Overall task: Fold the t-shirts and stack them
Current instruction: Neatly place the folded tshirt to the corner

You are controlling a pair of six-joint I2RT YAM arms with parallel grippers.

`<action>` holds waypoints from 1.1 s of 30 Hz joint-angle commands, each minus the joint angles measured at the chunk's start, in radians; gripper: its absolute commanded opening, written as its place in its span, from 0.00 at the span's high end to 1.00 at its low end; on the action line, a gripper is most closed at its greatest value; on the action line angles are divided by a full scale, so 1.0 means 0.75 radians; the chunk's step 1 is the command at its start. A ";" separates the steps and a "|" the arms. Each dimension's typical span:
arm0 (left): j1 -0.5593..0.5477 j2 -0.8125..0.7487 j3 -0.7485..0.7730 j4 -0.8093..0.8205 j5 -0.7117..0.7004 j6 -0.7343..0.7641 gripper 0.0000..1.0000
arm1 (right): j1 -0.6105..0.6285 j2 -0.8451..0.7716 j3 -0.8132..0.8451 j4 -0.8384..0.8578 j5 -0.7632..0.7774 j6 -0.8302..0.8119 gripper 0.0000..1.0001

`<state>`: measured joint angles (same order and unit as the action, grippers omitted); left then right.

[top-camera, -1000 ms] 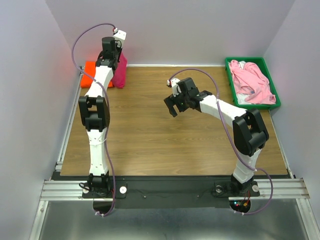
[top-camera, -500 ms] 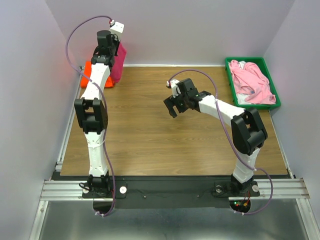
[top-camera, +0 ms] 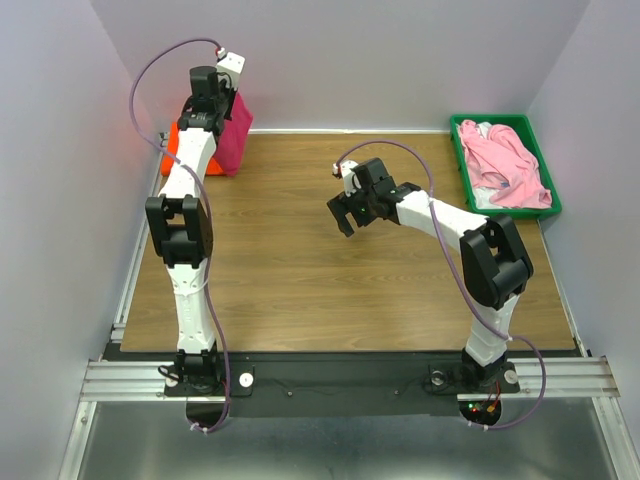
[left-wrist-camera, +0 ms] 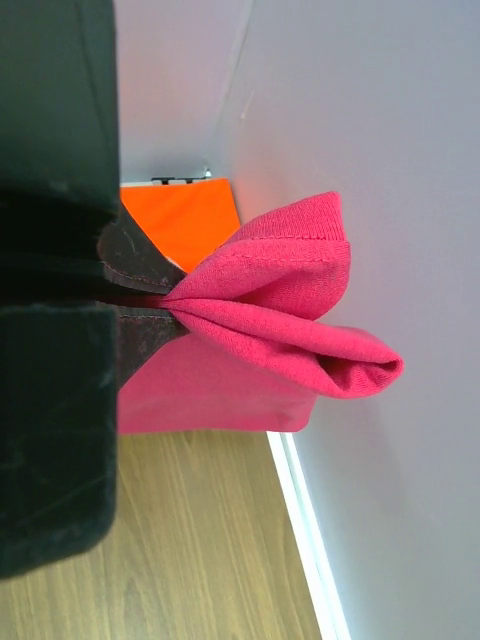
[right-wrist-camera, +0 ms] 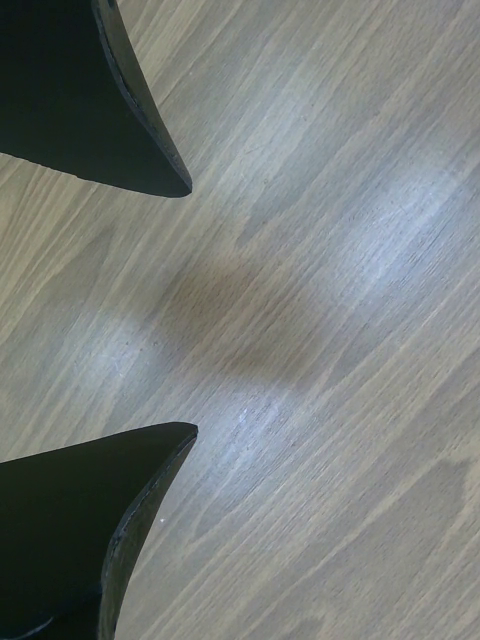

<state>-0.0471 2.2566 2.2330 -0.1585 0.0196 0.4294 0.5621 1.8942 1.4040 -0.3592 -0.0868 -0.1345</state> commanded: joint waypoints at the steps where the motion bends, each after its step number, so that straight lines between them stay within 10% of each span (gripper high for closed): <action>1: 0.030 -0.082 0.033 0.066 0.009 0.014 1.00 | -0.001 0.013 0.044 0.021 -0.007 -0.007 0.00; 33: 0.183 0.239 0.207 0.260 0.099 0.231 1.00 | -0.001 0.141 0.153 -0.030 -0.017 0.016 0.00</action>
<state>0.0776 2.4714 2.3123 -0.0856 0.0792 0.5610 0.5621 1.9926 1.4693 -0.3748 -0.0902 -0.1329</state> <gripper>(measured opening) 0.102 0.999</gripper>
